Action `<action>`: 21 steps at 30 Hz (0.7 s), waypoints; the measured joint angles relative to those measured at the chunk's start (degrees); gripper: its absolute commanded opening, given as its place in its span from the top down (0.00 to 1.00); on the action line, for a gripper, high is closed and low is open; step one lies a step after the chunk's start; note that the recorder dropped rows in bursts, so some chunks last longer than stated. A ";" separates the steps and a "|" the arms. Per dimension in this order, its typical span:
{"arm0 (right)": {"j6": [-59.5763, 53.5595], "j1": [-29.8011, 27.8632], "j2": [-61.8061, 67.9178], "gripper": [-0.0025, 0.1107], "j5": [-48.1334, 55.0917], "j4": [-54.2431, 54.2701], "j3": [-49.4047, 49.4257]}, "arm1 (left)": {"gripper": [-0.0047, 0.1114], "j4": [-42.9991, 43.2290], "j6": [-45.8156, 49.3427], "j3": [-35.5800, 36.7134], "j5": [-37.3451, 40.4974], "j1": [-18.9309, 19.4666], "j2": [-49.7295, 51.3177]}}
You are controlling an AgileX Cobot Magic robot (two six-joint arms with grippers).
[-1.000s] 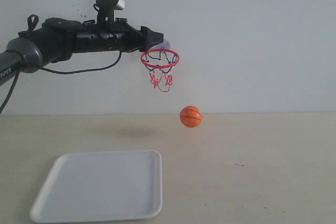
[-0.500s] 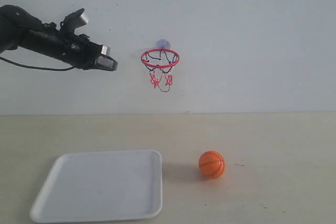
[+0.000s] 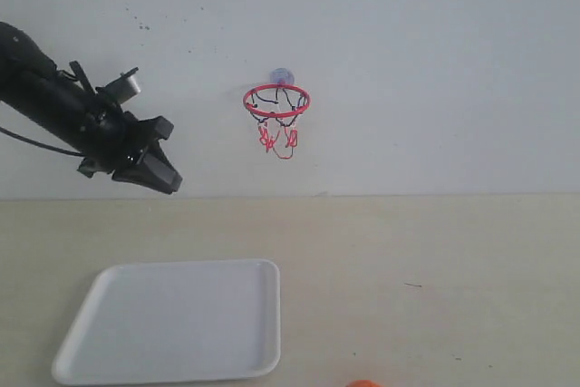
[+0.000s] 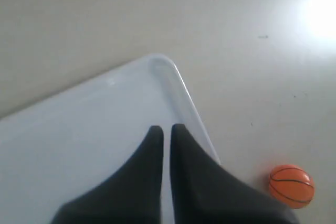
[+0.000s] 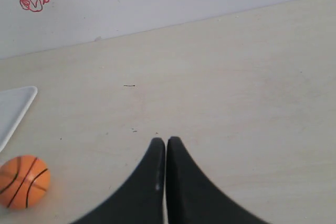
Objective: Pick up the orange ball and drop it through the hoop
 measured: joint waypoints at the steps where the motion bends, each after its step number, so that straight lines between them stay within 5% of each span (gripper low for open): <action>1: 0.00 0.00 0.00 0.98 0.00 0.00 0.00 | 0.92 0.00 0.02 2.64 0.00 0.00 -1.20; 9: 0.00 0.00 0.00 0.98 0.00 0.00 0.00 | 0.92 -5.91 5.79 29.72 -5.61 0.12 -12.48; 21: 0.00 0.00 0.00 0.98 0.00 0.00 0.00 | 0.92 -18.35 16.43 53.93 -14.61 0.12 -32.07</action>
